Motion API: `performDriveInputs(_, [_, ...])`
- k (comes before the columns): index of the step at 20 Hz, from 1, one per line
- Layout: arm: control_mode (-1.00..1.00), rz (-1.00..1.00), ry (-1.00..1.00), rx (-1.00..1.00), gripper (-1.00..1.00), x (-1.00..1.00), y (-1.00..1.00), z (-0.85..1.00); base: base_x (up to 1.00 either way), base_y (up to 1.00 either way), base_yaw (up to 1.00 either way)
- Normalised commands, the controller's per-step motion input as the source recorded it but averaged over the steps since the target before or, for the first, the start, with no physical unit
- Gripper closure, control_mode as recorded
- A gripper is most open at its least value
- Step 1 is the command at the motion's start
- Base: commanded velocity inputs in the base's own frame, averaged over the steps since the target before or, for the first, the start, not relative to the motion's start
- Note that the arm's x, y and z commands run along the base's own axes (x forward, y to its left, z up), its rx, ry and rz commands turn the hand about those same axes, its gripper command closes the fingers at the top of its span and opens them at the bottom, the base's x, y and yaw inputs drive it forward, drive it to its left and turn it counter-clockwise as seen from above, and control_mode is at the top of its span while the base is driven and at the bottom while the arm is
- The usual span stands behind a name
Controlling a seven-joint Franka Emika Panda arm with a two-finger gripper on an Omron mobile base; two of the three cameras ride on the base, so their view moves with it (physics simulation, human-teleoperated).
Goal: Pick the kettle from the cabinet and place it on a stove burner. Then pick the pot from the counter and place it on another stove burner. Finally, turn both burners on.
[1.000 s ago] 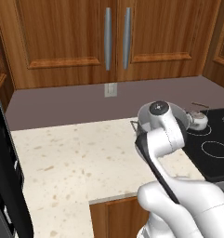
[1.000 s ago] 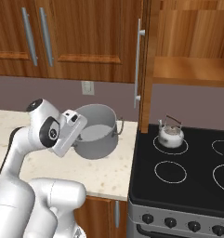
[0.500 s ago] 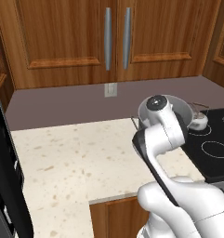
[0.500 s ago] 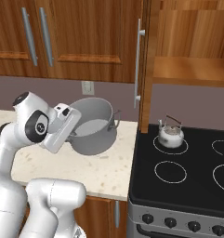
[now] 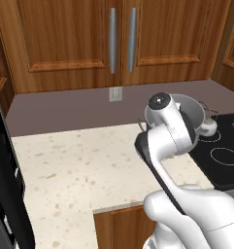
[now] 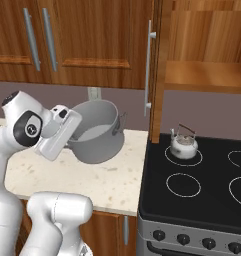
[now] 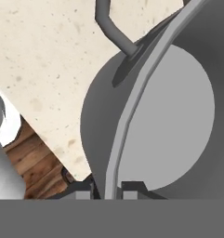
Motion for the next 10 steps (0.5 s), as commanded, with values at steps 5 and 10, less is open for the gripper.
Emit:
performDriveInputs(5, [-1.0,0.0,0.0,-0.02,1.0,-0.22,0.05,0.01,0.0,0.0,0.0])
performDriveInputs(10, [-1.0,0.0,0.0,0.0,1.0,-0.31,0.06,0.0,0.0,0.0,0.0])
